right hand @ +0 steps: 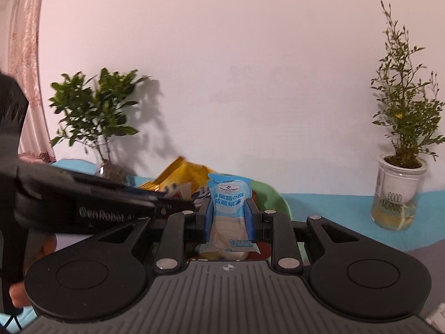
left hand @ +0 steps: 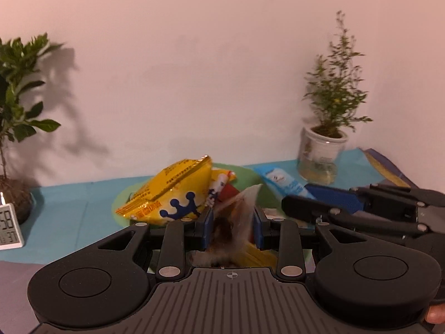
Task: Organize snacks
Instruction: 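Carry the brown snack and blue-white pack over the green bowl and open both tools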
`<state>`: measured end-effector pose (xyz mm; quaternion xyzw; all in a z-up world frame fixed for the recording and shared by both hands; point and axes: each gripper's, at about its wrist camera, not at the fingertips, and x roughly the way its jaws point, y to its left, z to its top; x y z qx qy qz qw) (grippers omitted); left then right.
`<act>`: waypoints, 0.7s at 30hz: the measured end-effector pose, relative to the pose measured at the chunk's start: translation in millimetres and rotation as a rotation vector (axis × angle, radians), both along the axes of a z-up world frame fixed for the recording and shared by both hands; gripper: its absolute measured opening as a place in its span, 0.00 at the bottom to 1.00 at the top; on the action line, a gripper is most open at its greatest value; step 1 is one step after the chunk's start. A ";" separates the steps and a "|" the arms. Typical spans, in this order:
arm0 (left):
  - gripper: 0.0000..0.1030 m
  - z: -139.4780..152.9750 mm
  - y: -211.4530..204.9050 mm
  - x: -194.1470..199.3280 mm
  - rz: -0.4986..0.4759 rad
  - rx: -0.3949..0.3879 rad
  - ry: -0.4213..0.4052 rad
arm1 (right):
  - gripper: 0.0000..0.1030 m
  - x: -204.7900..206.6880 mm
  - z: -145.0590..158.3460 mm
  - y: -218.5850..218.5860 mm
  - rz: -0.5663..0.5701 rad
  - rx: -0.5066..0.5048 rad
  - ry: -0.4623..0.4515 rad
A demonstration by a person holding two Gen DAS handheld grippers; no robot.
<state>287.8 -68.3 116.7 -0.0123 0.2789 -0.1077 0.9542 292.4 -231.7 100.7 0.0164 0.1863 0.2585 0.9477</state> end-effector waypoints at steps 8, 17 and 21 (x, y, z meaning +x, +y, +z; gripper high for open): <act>1.00 -2.2 17.9 0.0 -0.020 -0.097 0.031 | 0.49 31.1 -18.7 -8.8 -0.020 0.071 0.092; 1.00 9.5 29.2 -18.9 0.005 -0.133 0.002 | 0.66 2.0 -18.8 -41.9 -0.040 0.130 0.107; 1.00 12.1 39.1 -42.1 0.012 -0.163 -0.007 | 0.71 -8.0 -33.4 -53.0 0.029 0.110 0.188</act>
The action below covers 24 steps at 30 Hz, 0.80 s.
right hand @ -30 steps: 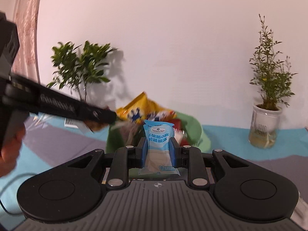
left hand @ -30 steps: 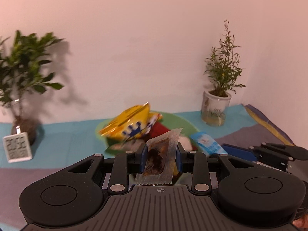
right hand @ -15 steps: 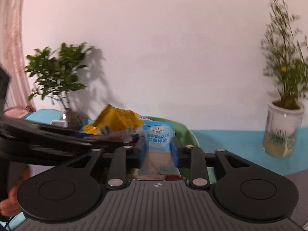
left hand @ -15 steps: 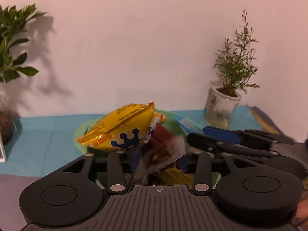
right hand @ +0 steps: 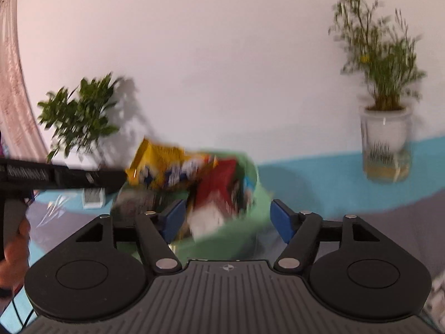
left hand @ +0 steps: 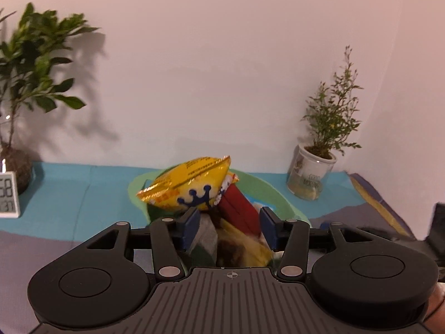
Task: Organize snacks
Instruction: 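Carry the brown snack and blue-white pack over the green bowl and open both tools, then grasp the red printed candy bar with the left tool while the right grasps the cream-green pack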
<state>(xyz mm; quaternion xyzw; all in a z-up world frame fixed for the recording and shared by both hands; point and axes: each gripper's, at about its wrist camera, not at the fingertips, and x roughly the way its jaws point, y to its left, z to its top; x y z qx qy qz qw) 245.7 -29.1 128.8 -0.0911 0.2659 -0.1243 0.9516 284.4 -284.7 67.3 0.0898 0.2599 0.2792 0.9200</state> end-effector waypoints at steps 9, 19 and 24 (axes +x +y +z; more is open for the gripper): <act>1.00 -33.3 30.0 -77.5 0.056 0.016 0.069 | 0.72 -24.1 -52.1 10.0 0.140 -0.089 0.180; 1.00 -82.6 61.0 -127.6 0.152 -0.107 0.201 | 0.67 -115.6 -55.5 70.1 0.352 -0.123 0.116; 1.00 -82.5 65.8 -139.9 0.181 -0.070 0.228 | 0.66 -151.0 -40.6 77.0 0.380 -0.168 0.019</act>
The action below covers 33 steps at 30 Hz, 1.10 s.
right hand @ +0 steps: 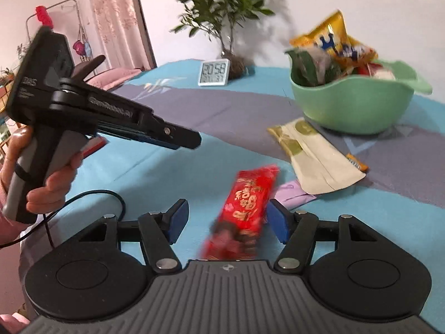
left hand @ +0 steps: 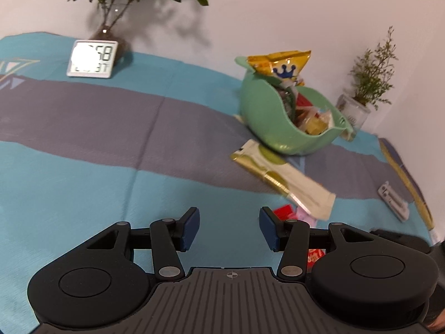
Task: Organize snacks
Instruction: 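Grasp the red printed candy bar with the left tool while the right grasps the cream-green pack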
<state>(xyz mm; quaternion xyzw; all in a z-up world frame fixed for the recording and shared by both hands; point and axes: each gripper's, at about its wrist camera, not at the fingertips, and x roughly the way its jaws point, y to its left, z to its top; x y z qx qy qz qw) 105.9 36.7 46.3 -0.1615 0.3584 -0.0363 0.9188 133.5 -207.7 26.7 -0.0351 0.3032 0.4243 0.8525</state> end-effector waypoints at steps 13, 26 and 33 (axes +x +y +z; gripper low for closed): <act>1.00 -3.2 -80.3 16.8 -0.135 0.032 0.151 | 0.71 5.2 -18.7 -82.4 -0.383 0.109 0.094; 1.00 -12.7 -65.6 8.6 -0.090 0.156 0.164 | 0.71 20.6 -0.3 -61.1 -0.325 0.056 -0.002; 1.00 -12.1 -50.6 4.9 -0.080 0.155 0.148 | 0.73 62.7 0.8 11.4 -0.196 -0.102 -0.118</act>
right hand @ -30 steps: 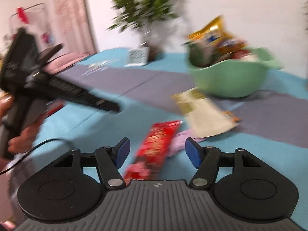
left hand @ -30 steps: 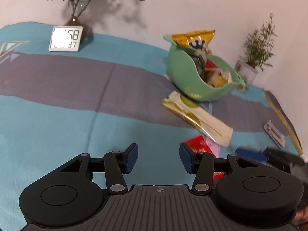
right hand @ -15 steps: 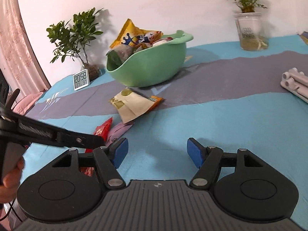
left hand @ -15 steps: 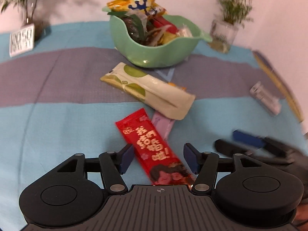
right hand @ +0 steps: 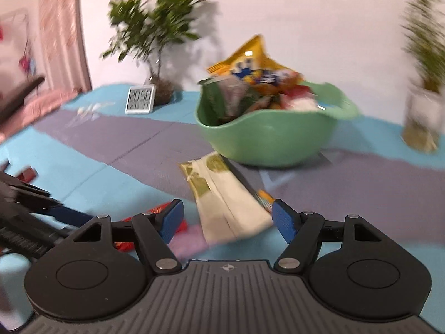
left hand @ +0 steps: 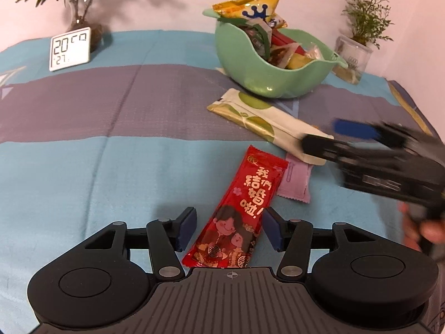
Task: Organize snacks
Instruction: 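Grasp the red printed candy bar with the left tool while the right grasps the cream-green pack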
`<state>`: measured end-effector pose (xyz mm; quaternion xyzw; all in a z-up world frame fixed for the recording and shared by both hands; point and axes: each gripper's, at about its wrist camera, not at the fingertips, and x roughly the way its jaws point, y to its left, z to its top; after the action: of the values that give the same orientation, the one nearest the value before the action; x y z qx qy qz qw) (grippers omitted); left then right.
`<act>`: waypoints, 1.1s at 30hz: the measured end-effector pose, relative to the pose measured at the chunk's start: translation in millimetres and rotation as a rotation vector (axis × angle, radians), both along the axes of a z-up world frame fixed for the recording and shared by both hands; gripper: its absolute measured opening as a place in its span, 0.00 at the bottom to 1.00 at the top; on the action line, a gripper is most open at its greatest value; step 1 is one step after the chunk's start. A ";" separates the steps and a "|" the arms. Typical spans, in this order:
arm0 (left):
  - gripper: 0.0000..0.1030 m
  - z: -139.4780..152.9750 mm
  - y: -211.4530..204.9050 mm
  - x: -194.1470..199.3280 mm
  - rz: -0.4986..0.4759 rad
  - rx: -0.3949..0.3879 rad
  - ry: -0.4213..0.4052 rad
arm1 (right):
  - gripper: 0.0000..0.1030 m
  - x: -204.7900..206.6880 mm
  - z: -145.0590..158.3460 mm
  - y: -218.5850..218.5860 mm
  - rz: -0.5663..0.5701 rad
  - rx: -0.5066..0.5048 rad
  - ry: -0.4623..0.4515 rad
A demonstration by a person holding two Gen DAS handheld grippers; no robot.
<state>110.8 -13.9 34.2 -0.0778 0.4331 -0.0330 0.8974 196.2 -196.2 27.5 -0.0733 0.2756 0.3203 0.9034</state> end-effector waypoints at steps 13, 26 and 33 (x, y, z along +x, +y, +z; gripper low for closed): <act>1.00 -2.8 -3.5 3.8 -0.038 0.036 -0.022 | 0.58 20.6 -13.2 29.9 0.022 -0.128 0.006; 1.00 -3.9 -14.5 9.4 -0.064 0.086 -0.027 | 0.56 -53.9 3.3 -51.8 -0.114 -0.019 0.021; 1.00 -5.6 -22.9 15.5 -0.097 0.123 -0.033 | 0.59 -73.9 -15.1 -64.2 -0.131 -0.055 0.137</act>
<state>126.2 -36.8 28.6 -0.0007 0.4228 -0.0511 0.9048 122.2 -260.5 12.3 -0.0578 0.3495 0.2572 0.8991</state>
